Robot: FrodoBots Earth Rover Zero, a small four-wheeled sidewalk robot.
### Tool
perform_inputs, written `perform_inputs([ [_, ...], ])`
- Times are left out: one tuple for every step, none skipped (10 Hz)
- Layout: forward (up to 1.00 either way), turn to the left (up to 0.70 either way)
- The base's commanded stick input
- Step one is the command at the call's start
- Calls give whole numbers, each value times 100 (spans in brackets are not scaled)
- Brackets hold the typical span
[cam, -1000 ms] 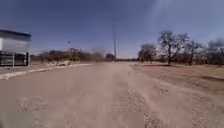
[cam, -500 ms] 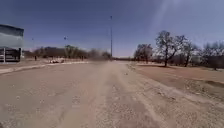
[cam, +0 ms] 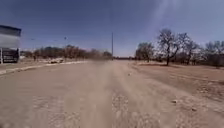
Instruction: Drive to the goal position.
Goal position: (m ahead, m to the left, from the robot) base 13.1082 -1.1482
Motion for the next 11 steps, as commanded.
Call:
perform_inputs([
  [100, 0],
  [100, 0],
  [100, 0],
  [100, 0],
  [100, 0],
  [100, 0],
  [100, 0],
  [100, 0],
  [100, 0],
  [100, 0],
  [100, 0],
])
